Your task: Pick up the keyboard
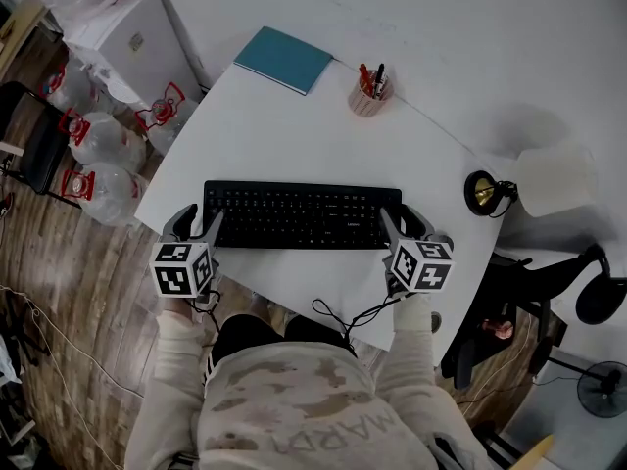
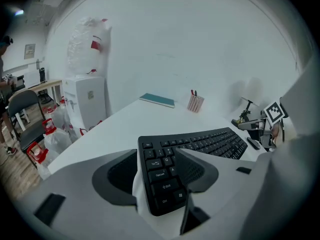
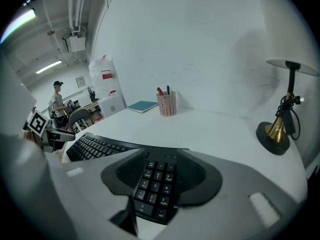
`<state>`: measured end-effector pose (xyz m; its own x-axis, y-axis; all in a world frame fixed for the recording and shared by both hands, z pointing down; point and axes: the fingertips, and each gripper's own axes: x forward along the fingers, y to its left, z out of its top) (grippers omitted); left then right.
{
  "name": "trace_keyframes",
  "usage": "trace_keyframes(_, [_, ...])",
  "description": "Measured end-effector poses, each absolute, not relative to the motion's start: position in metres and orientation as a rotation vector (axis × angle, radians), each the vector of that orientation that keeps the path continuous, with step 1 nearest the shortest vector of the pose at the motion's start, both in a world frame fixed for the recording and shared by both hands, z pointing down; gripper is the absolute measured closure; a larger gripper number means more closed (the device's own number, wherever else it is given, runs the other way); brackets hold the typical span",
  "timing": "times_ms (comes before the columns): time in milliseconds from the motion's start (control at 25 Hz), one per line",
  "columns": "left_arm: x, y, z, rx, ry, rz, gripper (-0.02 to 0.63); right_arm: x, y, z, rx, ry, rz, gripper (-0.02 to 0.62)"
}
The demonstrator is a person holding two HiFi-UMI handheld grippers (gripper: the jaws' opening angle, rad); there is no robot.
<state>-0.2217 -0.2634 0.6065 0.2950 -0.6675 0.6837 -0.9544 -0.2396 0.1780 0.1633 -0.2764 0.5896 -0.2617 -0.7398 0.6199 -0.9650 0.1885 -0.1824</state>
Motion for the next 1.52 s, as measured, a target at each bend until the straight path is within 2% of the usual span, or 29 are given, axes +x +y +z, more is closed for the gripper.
trace_keyframes(880, [-0.224,-0.26,0.634,1.876,-1.415,0.637,0.308,0.181,-0.264,0.639,1.556,-2.004,0.99,0.287])
trace_keyframes(1400, [-0.22,-0.258,0.64,1.844,-1.384,0.591,0.308,0.178,-0.264,0.643,1.522,-2.046,1.078,0.285])
trace_keyframes(1440, [-0.218,-0.258,0.641,1.842,-1.382,0.589,0.344,0.177,-0.264,0.644,1.519,-2.042,1.08,0.298])
trace_keyframes(1520, [-0.216,-0.258,0.641,1.837,-1.376,0.59,0.345,0.177,-0.265,0.645,1.519,-2.033,1.082,0.304])
